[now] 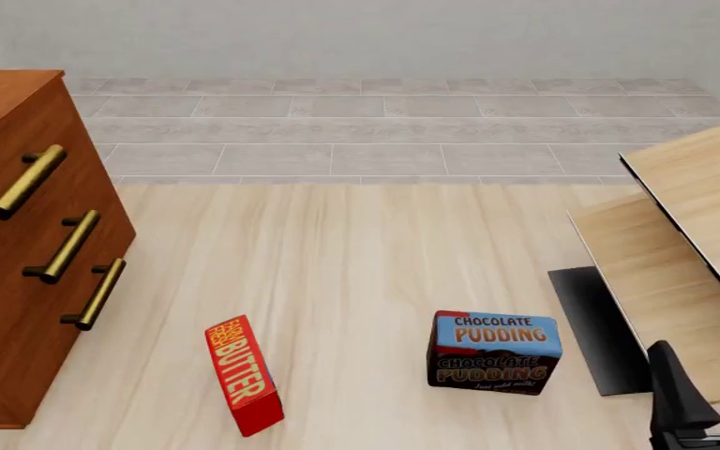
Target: Close the top drawer of the cabinet and put the bowl on top of it.
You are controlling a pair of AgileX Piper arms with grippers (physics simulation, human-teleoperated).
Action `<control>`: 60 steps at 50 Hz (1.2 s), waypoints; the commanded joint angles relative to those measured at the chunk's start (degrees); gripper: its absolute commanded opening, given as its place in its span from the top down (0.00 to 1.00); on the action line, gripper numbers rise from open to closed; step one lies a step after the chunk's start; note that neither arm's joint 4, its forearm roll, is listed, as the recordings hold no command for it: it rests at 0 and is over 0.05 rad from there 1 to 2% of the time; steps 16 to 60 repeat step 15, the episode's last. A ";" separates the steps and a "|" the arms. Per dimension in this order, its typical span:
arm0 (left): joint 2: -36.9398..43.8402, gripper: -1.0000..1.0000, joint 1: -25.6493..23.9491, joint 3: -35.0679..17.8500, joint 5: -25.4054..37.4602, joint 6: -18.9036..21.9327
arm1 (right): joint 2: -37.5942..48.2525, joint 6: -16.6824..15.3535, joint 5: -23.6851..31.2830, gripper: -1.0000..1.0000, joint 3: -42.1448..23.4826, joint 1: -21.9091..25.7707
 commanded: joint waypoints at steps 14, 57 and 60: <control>-4.68 0.00 -2.20 -5.59 -1.04 2.95 | 0.00 -0.40 -0.09 0.00 0.09 0.24; -5.02 0.00 -2.31 -5.03 -1.32 3.03 | 0.00 -0.42 -0.08 0.00 0.10 0.26; -5.02 0.00 -2.31 -5.03 -1.32 3.03 | 0.00 -0.42 -0.08 0.00 0.10 0.26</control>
